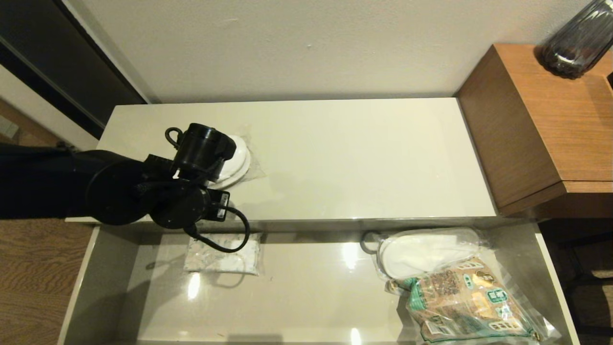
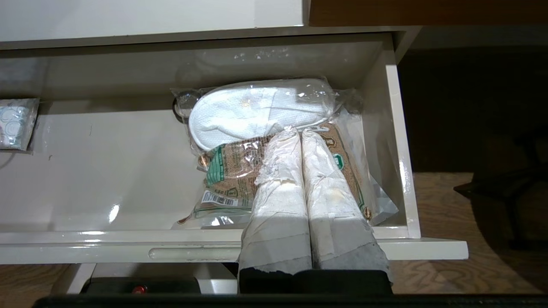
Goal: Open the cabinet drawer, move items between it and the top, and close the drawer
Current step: Pick up the disposable slippers on the table
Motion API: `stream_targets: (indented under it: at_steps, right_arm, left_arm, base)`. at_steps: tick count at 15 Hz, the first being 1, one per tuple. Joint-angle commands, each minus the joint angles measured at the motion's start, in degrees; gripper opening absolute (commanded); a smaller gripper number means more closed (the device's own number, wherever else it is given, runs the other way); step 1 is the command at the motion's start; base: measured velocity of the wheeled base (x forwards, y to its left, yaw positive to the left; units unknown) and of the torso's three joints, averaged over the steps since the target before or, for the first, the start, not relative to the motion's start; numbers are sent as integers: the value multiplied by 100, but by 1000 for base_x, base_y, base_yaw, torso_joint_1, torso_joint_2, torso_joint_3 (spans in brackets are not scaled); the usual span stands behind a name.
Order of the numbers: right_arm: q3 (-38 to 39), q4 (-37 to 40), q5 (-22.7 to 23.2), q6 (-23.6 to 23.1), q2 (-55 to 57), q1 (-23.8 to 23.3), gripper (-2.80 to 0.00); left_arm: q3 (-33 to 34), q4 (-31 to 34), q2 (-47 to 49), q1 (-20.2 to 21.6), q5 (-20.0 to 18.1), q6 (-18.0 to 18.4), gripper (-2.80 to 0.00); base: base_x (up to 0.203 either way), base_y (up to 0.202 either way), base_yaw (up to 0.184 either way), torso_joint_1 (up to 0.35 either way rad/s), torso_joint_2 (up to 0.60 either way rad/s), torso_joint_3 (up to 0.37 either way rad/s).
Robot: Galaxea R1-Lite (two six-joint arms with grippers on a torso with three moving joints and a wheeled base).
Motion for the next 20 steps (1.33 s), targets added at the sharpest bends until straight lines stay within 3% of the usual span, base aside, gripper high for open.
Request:
stream_targets:
  at_steps: [1, 5, 9, 11, 12, 13, 14, 20]
  right_arm:
    - [0, -1, 4, 1, -2, -2, -280]
    - [0, -1, 13, 1, 6, -2, -280]
    - [0, -1, 13, 1, -2, -2, -280]
    - [0, -1, 13, 1, -2, -2, -280]
    - [0, -1, 13, 1, -2, -2, -280]
    - [0, -1, 13, 1, -2, -2, -280]
    - [0, -1, 13, 1, -2, -2, -280]
    - [0, -1, 13, 1, -2, -2, -280]
  left_arm:
    - [-252, -124, 335, 8, 64, 27, 0]
    - [-297, -1105, 707, 51, 494, 346, 0]
    - [-341, -1484, 796, 60, 794, 752, 0]
    - [-341, -1484, 796, 60, 794, 752, 0]
    - [-339, -1607, 812, 60, 876, 905, 0]
    - [-336, -1899, 844, 60, 1038, 1389, 0]
    - [-356, -2155, 911, 60, 1194, 1615, 0]
    - [-341, -2196, 1068, 60, 1638, 1745, 0]
  base:
    - [0, 0, 0, 0, 0, 0]
    - [0, 0, 0, 0, 0, 0]
    - [0, 0, 0, 0, 0, 0]
    - [0, 0, 0, 0, 0, 0]
    - [0, 0, 0, 0, 0, 0]
    - [0, 0, 0, 0, 0, 0]
    - [0, 0, 0, 0, 0, 0]
    - [0, 0, 0, 0, 0, 0]
